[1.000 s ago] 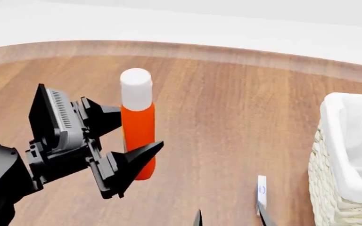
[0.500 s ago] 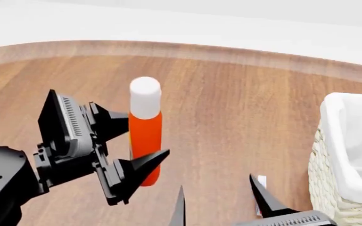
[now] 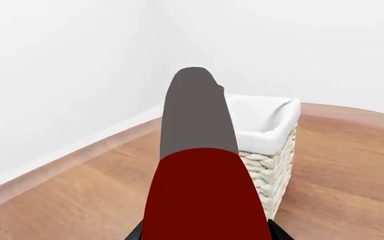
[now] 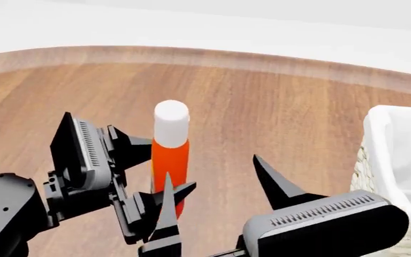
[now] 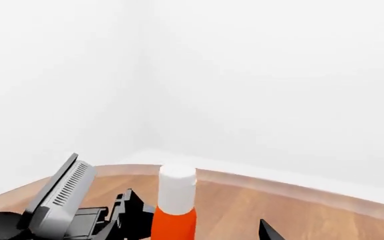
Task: Pick up the ketchup, and put it in the basket.
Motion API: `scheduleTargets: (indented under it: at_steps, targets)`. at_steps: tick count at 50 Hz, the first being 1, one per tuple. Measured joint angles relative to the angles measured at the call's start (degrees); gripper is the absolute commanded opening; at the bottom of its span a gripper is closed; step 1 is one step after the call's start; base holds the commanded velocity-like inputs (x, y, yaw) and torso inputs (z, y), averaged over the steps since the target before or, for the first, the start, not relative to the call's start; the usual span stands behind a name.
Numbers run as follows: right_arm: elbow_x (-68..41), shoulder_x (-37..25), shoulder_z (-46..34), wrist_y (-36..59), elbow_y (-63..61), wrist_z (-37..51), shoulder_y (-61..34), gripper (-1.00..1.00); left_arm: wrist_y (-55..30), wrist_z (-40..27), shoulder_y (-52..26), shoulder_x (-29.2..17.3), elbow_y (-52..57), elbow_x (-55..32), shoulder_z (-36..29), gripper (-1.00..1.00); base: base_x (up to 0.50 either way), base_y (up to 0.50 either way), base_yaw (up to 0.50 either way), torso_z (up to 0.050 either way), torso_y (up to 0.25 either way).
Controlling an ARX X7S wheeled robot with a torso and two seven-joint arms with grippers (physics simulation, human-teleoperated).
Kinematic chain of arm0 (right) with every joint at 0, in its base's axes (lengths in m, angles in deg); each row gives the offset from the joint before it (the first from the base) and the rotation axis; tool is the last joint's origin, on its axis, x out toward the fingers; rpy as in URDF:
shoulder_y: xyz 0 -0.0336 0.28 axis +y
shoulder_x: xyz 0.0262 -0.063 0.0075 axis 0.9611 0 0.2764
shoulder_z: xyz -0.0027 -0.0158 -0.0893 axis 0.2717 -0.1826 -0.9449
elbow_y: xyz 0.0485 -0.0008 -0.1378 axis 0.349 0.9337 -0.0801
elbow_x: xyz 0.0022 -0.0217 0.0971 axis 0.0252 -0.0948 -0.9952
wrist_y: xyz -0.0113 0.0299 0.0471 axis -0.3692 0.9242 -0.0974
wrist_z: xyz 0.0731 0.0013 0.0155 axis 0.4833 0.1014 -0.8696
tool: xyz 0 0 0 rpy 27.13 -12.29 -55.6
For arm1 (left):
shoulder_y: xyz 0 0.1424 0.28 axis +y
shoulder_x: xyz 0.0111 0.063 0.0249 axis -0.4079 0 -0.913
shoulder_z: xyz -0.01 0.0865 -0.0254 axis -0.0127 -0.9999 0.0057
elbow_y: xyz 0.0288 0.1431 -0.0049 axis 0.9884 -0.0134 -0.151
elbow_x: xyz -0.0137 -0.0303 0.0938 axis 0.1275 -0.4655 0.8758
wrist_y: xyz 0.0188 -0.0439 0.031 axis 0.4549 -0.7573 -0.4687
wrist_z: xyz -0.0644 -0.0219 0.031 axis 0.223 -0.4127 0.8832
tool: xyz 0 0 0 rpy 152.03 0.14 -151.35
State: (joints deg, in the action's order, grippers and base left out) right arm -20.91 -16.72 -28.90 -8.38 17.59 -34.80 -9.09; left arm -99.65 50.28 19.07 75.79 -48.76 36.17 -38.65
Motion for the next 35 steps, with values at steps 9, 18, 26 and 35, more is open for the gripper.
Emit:
scheduleTargets:
  at_steps: [9,18,26,35]
  targets:
    - [-1.3,1.2,-1.8,-0.1,3.1,-0.6,-4.2,1.0,0.0,0.1,0.2,-0.2,0.4,-0.2,-0.5,-1.0,0.0,0.0,0.0,0.0,0.0]
    - [0.5,2.7,-3.9,-1.5,7.6,-3.4,-6.2,1.0,0.0,0.2,0.5,-0.4,0.8,-0.4,-0.9,-1.0,0.0,0.0,0.0,0.0,0.0]
    - [2.2,4.1,-5.7,-2.4,11.2,-5.5,-7.8,1.0,0.2,0.2,0.6,-0.5,0.9,-0.5,-1.2,-1.0,0.0,0.0,0.0,0.0,0.001]
    - [4.5,5.6,-7.6,-3.7,15.7,-8.1,-9.6,1.0,0.1,0.3,0.7,-0.7,1.1,-0.7,-1.6,-1.0,0.0,0.0,0.0,0.0,0.0]
